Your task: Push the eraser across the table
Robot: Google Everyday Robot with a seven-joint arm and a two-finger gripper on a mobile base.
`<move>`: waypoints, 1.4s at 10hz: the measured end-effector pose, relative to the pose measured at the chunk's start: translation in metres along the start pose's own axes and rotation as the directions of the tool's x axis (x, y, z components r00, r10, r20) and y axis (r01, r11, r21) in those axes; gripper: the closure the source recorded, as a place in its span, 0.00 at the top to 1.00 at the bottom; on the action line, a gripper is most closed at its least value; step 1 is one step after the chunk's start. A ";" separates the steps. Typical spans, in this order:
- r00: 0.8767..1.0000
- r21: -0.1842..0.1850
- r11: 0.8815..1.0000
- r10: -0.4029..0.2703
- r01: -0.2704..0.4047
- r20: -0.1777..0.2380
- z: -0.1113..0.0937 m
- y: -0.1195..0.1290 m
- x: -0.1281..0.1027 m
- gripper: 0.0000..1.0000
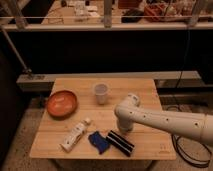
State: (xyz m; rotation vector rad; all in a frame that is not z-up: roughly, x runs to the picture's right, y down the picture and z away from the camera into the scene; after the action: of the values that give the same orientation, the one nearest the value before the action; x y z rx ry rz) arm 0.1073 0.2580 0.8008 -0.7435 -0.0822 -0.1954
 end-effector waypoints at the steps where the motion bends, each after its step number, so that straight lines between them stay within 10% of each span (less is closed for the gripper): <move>1: 1.000 0.005 1.000 0.001 -0.001 0.000 -0.002 0.000 -0.003 0.00; 14: 0.993 -0.027 0.992 -0.121 0.121 0.011 0.005 0.006 -0.058 0.00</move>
State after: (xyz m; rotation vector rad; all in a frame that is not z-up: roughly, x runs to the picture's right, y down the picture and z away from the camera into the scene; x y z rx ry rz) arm 0.0518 0.2741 0.7919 -0.7676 -0.1342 -0.3093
